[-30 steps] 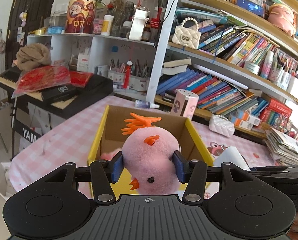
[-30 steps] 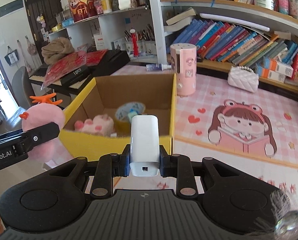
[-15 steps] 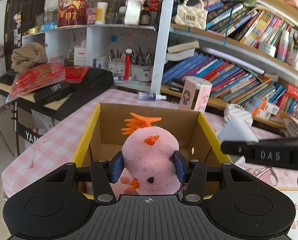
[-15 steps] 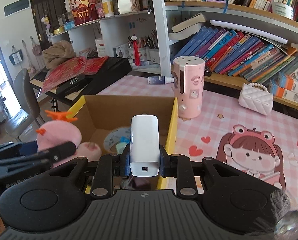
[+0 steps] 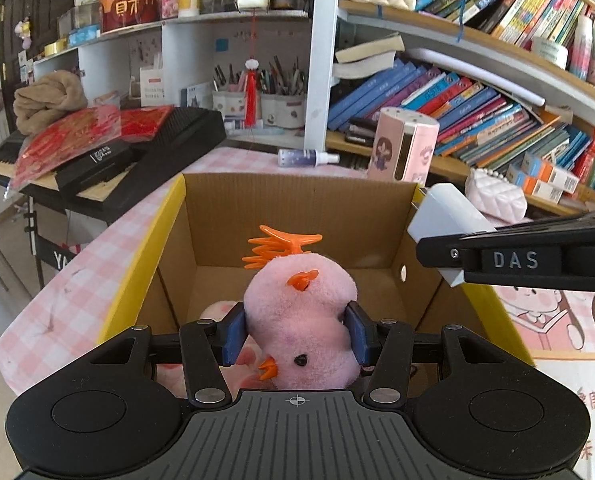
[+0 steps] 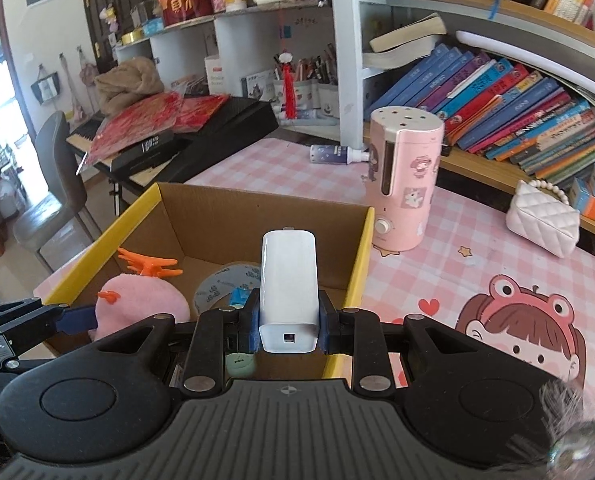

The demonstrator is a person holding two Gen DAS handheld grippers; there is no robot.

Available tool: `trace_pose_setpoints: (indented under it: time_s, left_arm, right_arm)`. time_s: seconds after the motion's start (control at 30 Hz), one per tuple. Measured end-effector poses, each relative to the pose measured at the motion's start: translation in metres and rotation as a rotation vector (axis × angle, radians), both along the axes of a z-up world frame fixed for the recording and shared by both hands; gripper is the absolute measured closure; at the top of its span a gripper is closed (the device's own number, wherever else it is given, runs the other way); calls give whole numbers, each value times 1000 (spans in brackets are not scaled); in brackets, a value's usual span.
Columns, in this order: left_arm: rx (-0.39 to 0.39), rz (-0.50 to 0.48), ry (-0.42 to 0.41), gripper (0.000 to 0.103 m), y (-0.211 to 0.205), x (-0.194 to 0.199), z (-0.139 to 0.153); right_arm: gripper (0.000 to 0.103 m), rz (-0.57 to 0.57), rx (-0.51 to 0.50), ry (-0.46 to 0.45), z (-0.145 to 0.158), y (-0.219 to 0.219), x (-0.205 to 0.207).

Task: Organize objects
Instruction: 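Lower both held items into the yellow box and open both grippers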

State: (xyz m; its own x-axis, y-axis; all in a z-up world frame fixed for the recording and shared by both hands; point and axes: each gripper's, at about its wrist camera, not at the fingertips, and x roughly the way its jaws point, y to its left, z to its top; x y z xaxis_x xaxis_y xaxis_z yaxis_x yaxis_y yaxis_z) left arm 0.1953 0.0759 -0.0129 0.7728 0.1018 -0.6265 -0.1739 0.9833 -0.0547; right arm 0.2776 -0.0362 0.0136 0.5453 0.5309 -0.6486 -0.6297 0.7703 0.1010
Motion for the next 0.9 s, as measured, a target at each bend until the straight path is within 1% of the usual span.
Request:
trace_pose_setpoints:
  time_s: [0.33,0.57,0.9]
  left_arm:
    - [19,-1,43,53,-1,9,-11]
    - [25,-3,66,53,0,14,-18]
    - [40,-21,82,52,-2,19,-24]
  right_arm:
    - [79,66,-62,19,-16,18,13]
    - [79,89,-88,44,-24,25,22]
    - [79,138,-130,27,-32,38,23]
